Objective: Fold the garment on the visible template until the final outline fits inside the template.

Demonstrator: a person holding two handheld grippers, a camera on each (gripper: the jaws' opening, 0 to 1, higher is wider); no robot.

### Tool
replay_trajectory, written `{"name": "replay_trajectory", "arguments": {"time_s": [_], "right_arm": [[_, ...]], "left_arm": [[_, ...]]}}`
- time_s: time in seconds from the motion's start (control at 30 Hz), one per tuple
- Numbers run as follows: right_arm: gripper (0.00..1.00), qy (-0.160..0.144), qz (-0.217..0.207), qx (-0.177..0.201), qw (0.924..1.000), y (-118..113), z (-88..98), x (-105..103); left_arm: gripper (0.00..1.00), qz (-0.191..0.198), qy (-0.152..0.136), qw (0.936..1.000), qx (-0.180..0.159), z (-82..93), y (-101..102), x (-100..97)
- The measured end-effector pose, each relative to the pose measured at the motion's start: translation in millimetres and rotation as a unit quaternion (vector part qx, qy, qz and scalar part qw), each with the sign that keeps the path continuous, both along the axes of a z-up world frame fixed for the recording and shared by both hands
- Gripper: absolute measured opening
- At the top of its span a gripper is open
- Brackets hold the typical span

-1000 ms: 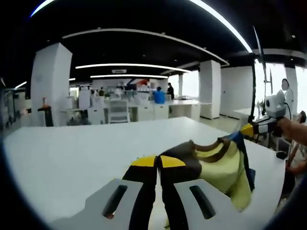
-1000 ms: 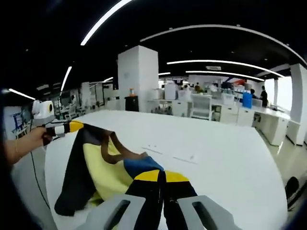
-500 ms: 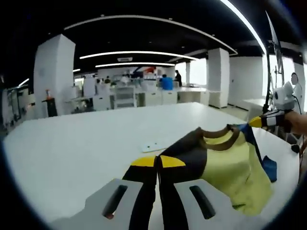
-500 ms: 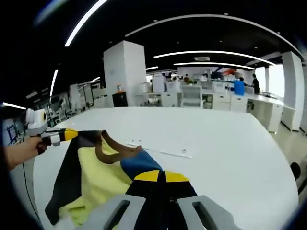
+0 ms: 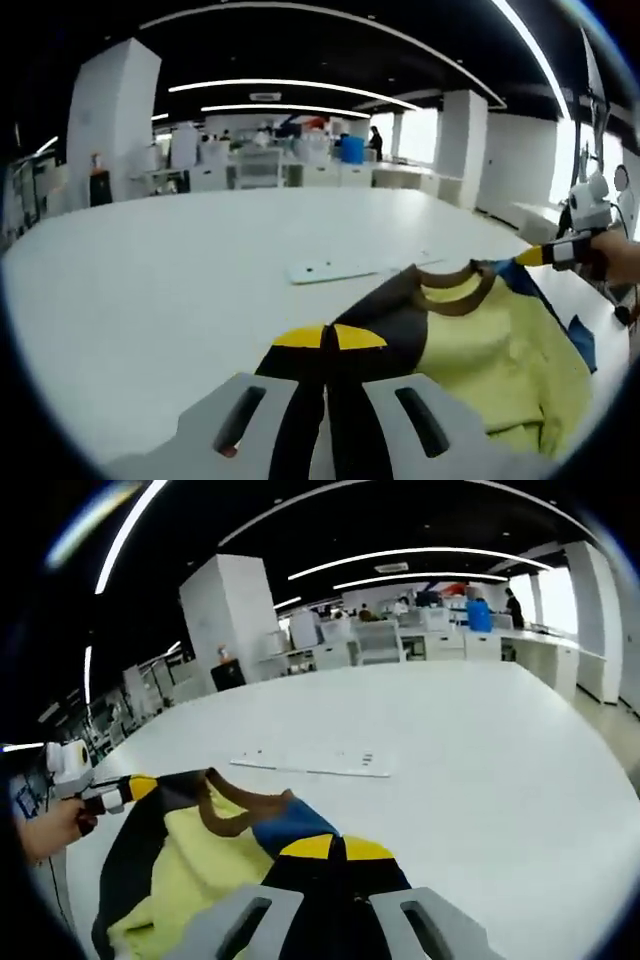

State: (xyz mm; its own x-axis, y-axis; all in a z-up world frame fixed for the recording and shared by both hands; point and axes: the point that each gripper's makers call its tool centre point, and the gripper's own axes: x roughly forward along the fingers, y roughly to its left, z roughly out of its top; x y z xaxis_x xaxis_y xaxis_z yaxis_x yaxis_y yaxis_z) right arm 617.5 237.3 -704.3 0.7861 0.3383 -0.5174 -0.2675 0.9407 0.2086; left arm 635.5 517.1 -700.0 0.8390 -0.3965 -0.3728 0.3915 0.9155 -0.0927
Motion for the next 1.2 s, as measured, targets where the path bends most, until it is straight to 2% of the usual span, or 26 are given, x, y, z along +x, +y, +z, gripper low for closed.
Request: {"name": "replay_trajectory", "arguments": {"time_s": [0.2,0.33,0.43,0.5,0.67,0.8,0.97,1.2], "right_arm": [[0.00,0.023,-0.003,-0.007,0.9997,0.3,-23.8,7.5],[0.00,0.033,0.014,-0.039,0.9986,-0.5,-39.6,15.0],[0.00,0.039,0.020,-0.050,0.9978,-1.5,-47.1,18.8],[0.00,0.041,0.022,-0.053,0.9975,-3.5,-50.7,22.7],[0.00,0.055,0.031,-0.059,0.9962,-2.3,-56.0,19.2],[0.18,0.057,0.033,-0.045,0.9968,0.9,-51.0,16.8],[0.32,0.061,0.054,-0.058,0.9950,2.7,-43.5,2.2],[0.47,0.057,0.085,-0.047,0.9937,11.0,-30.3,-17.0]], "left_arm": [[0.00,0.005,0.012,0.9998,0.015,-14.9,0.9,6.4],[0.00,0.012,0.026,0.9993,0.025,-27.8,2.7,11.0],[0.00,0.024,0.036,0.9990,0.012,-35.0,6.4,13.5],[0.00,0.024,0.037,0.9989,0.015,-38.3,7.8,14.7],[0.01,0.022,0.042,0.9989,0.009,-41.0,8.4,14.9],[0.15,0.022,0.040,0.9989,0.011,-36.1,12.8,10.9],[0.36,0.014,0.037,0.9991,0.011,-24.0,15.2,0.4],[0.49,-0.005,0.037,0.9993,0.007,-8.6,15.2,-21.2]]}}
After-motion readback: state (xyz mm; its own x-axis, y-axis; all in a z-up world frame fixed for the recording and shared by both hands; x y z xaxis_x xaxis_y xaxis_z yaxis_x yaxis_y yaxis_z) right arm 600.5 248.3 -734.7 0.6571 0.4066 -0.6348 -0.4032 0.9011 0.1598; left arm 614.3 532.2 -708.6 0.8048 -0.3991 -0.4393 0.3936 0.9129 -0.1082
